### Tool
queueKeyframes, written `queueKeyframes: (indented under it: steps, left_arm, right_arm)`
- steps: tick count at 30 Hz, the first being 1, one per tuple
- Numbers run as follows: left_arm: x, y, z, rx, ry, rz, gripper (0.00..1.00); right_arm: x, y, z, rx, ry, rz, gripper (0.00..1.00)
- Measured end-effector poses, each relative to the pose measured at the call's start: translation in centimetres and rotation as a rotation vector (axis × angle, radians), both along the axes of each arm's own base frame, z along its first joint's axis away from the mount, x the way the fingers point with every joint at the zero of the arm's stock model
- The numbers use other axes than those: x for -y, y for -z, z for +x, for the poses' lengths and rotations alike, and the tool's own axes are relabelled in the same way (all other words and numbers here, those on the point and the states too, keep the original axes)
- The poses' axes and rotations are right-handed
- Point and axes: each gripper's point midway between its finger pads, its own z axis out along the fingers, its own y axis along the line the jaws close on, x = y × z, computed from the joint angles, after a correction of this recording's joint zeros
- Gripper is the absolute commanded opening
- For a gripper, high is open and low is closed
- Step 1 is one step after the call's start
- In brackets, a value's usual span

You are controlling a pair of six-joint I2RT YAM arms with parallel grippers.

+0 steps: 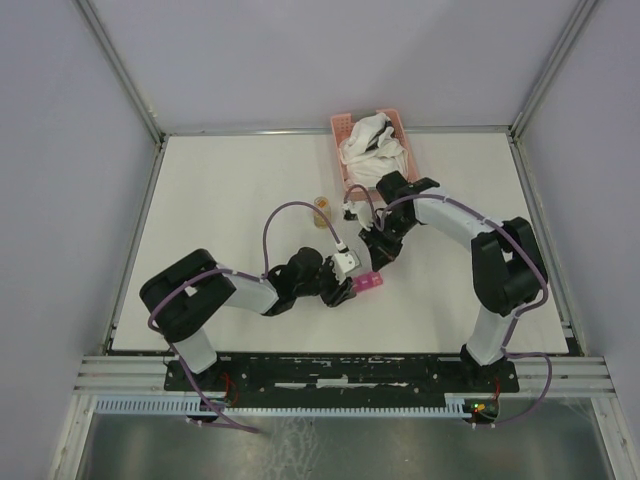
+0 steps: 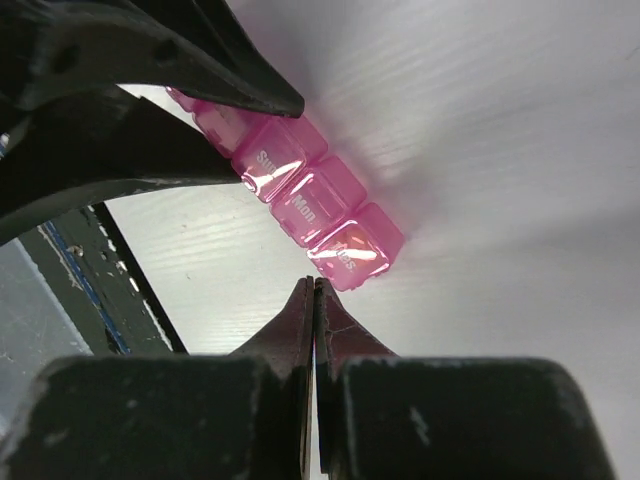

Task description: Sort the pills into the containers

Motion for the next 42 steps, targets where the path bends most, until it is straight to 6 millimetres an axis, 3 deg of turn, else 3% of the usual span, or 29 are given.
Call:
queueKeyframes:
  steps: [2,6,7,11,16,19,21,25,26,27,29,34,38,42]
  left_arm:
    - [0.0,0.0,0.0,0.0,0.001,0.0,0.27]
    - [0.0,0.0,0.0,0.0,0.001,0.0,0.65]
    - [0.0,0.0,0.0,0.002,-0.003,0.001,0.7]
    - [-0.1,-0.6,0.6,0.012,-0.041,-0.006,0.78]
    - [0.2,-3.8,1.2,0.051,-0.075,-0.076,0.79]
    - [0.2,-6.8,1.5,0.086,-0.096,-0.14,0.79]
    - [-0.2,-9.3,1.5,0.11,-0.122,-0.195,0.87]
    - [-2.2,-16.1,1.2,0.168,-0.208,-0.339,1.0]
    - [-2.9,-18.2,1.1,0.186,-0.235,-0.386,0.99]
    - [-3.8,-20.2,1.0,0.205,-0.264,-0.429,0.99]
    - [-5.6,-23.5,0.7,0.228,-0.331,-0.511,0.99]
    - [-10.1,-28.7,0.6,0.229,-0.505,-0.619,0.99]
    - [-12.1,-32.8,0.2,0.219,-0.571,-0.658,0.99]
    - [-13.3,-36.0,-0.4,0.218,-0.591,-0.681,0.99]
  right_arm:
    - [-0.2,-1.4,0.9,0.013,0.004,0.044,0.01]
    - [0.8,-3.0,1.6,0.022,0.036,0.078,0.01]
    - [1.2,-3.3,1.6,0.02,0.045,0.082,0.0]
    - [2.4,-4.6,2.2,0.042,0.087,0.105,0.01]
    - [4.0,-6.9,2.9,0.102,0.127,0.145,0.02]
    - [5.1,-8.6,3.0,0.153,0.147,0.168,0.08]
    - [5.7,-10.1,3.1,0.205,0.16,0.192,0.23]
    - [7.5,-14.4,3.3,0.371,0.203,0.233,0.85]
    - [7.8,-15.4,3.3,0.412,0.215,0.24,0.95]
    - [8.1,-16.6,3.5,0.473,0.222,0.249,1.0]
    - [8.6,-18.8,3.8,0.576,0.261,0.261,1.0]
    - [9.9,-22.8,5.0,0.694,0.433,0.27,1.0]
    - [10.4,-25.3,5.8,0.744,0.525,0.286,1.0]
    - [10.5,-29.1,5.6,0.795,0.608,0.351,1.0]
